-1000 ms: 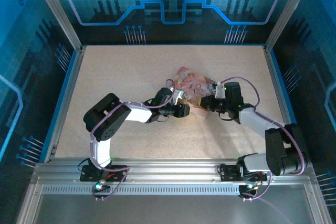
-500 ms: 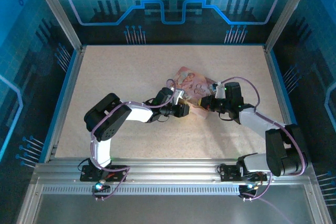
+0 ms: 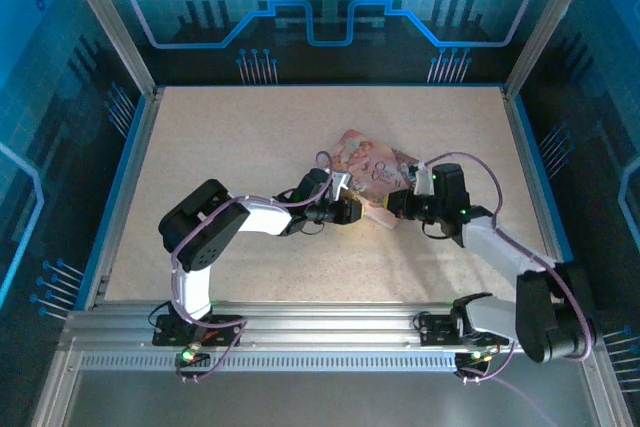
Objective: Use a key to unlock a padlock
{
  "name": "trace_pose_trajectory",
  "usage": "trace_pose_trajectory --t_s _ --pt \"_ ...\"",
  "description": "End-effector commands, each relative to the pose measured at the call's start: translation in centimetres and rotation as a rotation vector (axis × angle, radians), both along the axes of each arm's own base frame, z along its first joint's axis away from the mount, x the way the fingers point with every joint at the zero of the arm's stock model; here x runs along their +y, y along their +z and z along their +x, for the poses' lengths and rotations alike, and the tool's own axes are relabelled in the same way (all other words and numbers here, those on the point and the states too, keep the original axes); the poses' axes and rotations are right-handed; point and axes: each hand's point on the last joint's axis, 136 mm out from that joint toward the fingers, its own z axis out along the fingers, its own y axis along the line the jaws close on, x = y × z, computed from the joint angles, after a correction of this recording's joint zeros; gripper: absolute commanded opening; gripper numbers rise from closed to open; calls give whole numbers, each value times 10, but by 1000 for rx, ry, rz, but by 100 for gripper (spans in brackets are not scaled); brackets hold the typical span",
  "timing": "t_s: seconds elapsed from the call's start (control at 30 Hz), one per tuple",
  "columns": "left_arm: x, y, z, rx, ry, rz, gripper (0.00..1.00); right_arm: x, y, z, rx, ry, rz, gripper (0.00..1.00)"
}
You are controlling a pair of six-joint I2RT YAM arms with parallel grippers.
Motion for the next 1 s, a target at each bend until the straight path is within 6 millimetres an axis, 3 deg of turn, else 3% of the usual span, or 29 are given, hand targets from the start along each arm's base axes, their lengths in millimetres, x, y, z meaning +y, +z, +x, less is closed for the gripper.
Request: trace_pose_trajectory --t_s 0.0,0.17,0.37,0.67,0.97 --pt "-8 40 -5 -16 -1 -106 27 -5 1 -19 -56 52 -72 0" --pt "-7 49 -13 36 11 -135 26 -7 9 -45 -181 104 -126 0" --pt "-6 65 -19 80 13 -158 23 2 5 -67 -282 155 -212 0" --pt "-8 77 -24 175 44 -198 21 20 -10 -62 -342 186 -270 0" --pt "-13 80 -25 278 73 -237 20 26 -21 -48 -373 147 -307 0"
